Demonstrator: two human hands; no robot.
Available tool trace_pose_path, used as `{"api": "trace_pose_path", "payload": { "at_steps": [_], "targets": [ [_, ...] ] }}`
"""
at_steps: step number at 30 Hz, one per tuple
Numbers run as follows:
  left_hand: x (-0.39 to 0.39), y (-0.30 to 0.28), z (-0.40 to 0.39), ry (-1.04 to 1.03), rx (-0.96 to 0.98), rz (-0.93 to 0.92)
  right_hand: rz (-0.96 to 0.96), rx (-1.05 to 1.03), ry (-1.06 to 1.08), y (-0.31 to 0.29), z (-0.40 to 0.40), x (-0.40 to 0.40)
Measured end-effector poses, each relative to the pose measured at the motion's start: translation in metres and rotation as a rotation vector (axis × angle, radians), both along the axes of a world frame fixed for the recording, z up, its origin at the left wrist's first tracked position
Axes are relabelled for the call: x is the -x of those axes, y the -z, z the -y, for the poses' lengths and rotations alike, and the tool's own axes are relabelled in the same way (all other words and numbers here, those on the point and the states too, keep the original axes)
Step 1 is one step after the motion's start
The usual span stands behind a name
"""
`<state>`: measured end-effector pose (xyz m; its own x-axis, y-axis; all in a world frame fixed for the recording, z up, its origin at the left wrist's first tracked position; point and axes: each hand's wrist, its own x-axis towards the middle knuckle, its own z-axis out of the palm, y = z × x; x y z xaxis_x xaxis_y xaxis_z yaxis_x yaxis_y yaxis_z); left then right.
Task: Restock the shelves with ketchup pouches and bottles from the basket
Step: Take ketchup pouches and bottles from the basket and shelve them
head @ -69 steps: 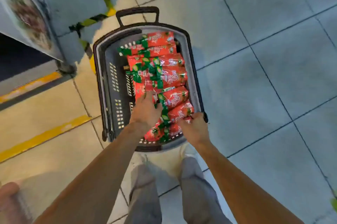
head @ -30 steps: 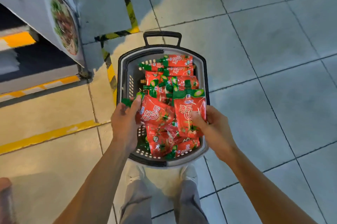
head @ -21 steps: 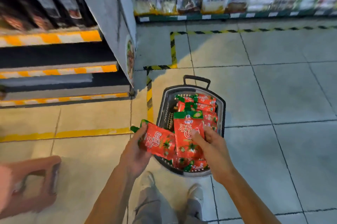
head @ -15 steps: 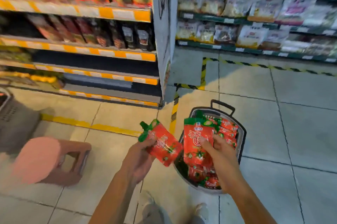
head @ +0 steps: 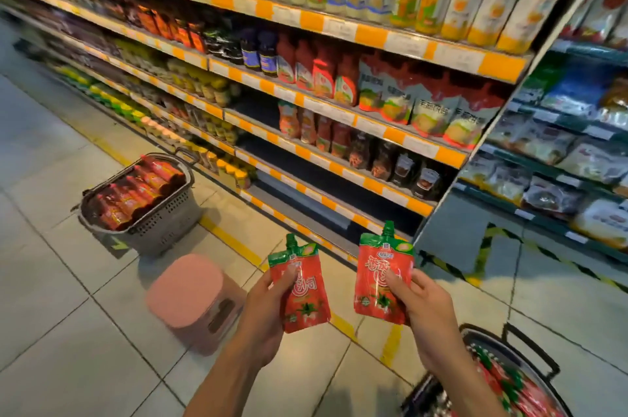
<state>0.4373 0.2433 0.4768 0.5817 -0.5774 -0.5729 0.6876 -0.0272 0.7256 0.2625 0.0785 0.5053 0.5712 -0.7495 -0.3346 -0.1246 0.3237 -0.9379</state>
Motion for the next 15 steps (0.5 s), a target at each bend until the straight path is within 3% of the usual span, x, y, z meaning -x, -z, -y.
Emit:
{"api": "trace_pose_path", "payload": {
  "at_steps": [8,15],
  "targets": [
    [-0.106,-0.005,0.025,-0.175,0.015,0.005,0.054,0.036,-0.134,-0.009,0.064,-0.134],
    [-0.2,-0.033,0.073,-0.411,0.041,0.138,0.154,-0.001,-0.344,-0.014,0.131,-0.263]
  ]
}}
